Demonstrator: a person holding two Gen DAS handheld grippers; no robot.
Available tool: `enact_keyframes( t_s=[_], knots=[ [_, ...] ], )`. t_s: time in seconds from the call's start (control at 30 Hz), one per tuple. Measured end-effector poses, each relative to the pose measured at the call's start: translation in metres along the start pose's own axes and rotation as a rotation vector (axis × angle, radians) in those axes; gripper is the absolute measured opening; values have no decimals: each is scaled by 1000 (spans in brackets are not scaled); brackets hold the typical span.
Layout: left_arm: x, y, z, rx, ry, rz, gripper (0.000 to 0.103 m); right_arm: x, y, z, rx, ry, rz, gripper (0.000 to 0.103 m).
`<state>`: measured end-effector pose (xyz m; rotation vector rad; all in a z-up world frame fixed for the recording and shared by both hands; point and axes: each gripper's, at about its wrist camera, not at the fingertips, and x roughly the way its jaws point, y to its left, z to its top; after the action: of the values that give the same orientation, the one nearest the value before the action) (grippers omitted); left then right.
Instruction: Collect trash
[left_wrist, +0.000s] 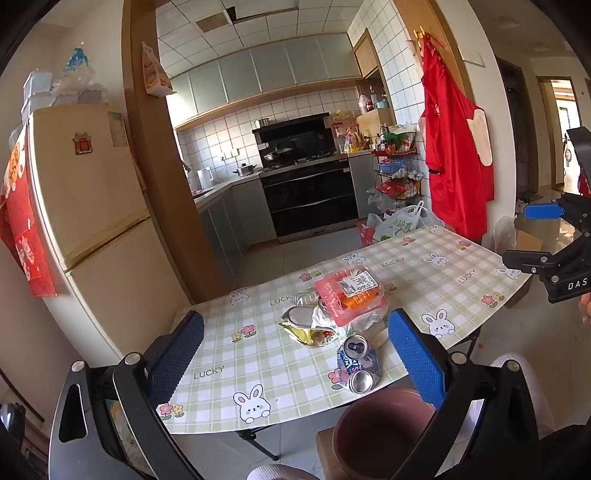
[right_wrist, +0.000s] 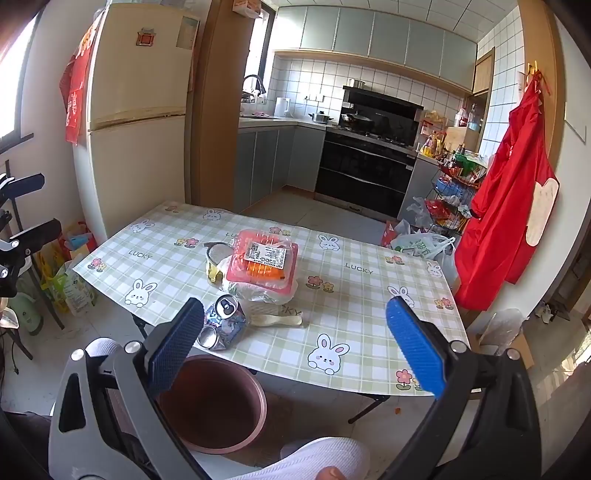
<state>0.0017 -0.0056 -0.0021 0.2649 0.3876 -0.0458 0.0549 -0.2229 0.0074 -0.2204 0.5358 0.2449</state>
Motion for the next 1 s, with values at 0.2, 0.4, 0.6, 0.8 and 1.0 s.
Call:
enact_keyframes(
  t_s=[0.2,0.4,0.6,0.8,1.0],
  knots=[
    [-2,5,0,2,3,-1,98,-1,1,-1,-1,-1,-2,97],
    [-2,5,0,4,2,-2,98,-1,-2,1,-1,-1,-3,97],
    [-3,4,-2,4,0,-3,98,-2,-4,2,-2,-1,-2,97],
    [-7,8,5,7,-3,-3,98,-4,-9,5,-3,-3,-4,97],
    [-8,8,6,9,-3,-1,98,-5,-9,4,-4,-3,-5,97]
  ],
)
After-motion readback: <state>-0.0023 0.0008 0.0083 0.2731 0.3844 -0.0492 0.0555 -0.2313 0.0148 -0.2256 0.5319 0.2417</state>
